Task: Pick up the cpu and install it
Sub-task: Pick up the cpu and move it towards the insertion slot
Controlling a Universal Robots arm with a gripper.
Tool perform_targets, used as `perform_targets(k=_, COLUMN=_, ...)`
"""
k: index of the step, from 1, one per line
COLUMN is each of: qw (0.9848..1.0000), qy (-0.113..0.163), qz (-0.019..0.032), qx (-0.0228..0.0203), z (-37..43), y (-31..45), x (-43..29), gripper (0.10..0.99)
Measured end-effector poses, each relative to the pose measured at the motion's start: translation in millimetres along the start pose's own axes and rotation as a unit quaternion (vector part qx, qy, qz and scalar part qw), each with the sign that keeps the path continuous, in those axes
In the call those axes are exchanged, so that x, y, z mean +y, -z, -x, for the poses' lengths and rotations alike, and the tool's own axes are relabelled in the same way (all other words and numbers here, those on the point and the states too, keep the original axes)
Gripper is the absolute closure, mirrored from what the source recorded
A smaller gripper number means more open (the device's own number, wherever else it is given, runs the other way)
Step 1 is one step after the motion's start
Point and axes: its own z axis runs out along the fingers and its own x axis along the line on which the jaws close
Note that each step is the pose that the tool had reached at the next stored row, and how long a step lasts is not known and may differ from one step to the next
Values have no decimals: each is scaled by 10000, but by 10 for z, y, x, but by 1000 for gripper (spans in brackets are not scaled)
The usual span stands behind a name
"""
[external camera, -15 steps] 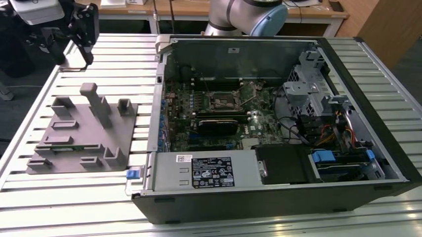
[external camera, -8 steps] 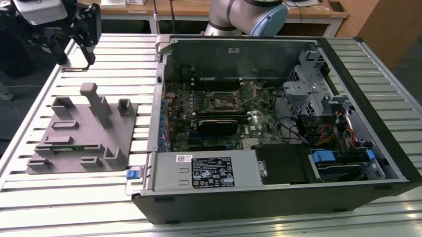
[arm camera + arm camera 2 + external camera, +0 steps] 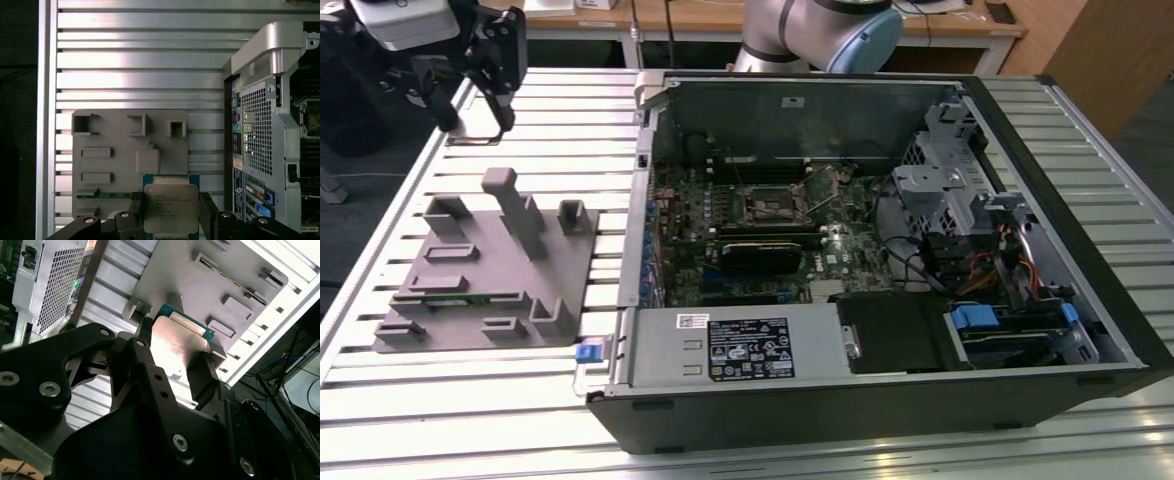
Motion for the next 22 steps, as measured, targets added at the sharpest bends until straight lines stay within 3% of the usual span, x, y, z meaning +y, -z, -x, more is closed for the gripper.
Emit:
perform_targets(k=11, qw=10000, qy=0, qz=1, qx=-1, z=46, y=89, x=5, gripper=553)
perform_targets(k=17, qw=10000, qy=0, qz=1, qx=3, z=198, y=101, x=8, gripper=553)
perform_targets(k=22, qw=10000, qy=0, qz=2, qx=3, z=388, y=98, x=11, gripper=553)
